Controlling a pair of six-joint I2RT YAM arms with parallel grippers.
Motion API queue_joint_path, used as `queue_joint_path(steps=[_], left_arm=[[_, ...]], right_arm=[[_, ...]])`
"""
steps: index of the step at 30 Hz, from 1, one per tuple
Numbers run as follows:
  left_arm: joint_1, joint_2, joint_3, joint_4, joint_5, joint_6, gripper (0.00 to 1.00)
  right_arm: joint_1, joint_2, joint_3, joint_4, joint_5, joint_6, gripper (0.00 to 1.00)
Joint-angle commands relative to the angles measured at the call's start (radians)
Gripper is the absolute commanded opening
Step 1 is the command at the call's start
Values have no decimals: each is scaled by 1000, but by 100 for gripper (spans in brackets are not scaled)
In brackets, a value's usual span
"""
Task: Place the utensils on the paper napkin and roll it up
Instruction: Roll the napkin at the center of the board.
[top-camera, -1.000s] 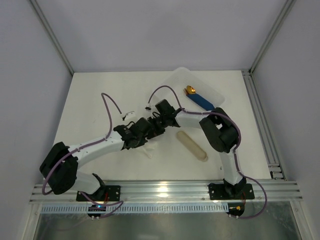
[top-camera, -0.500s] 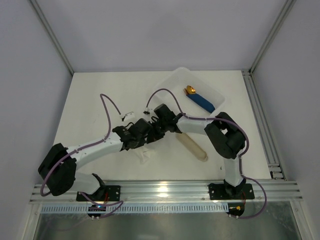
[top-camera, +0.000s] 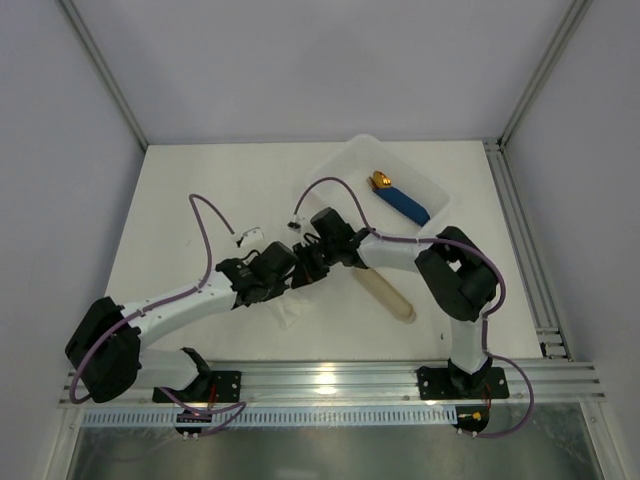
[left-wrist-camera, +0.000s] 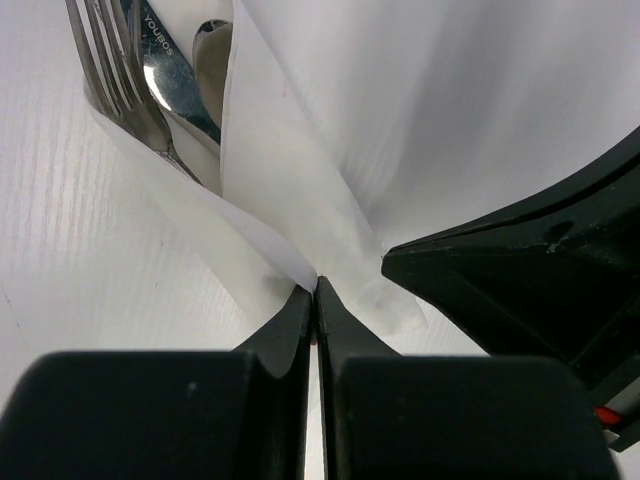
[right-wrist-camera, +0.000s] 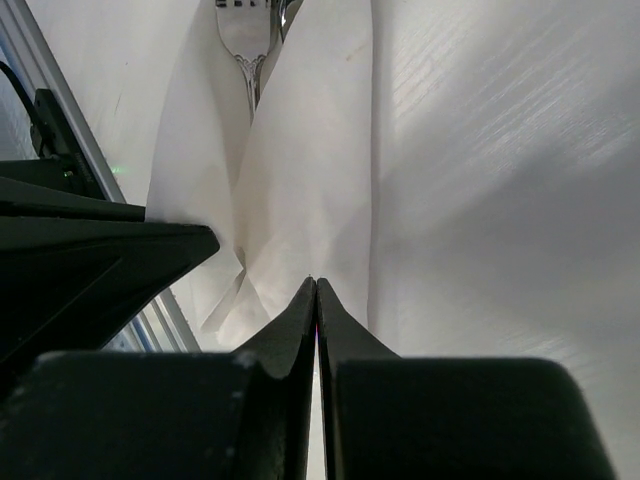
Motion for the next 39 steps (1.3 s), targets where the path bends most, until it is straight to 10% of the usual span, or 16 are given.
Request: queue_joint_path(steps=[1,39], left_arm=[[-1,-31,-8,36,-10,-16,0],[-1,-12,23,93,-19,-37,0]], right_arm=[[20,-1,-7,47,-37,13,4],[87,-10,-112,248,-99,153,4]])
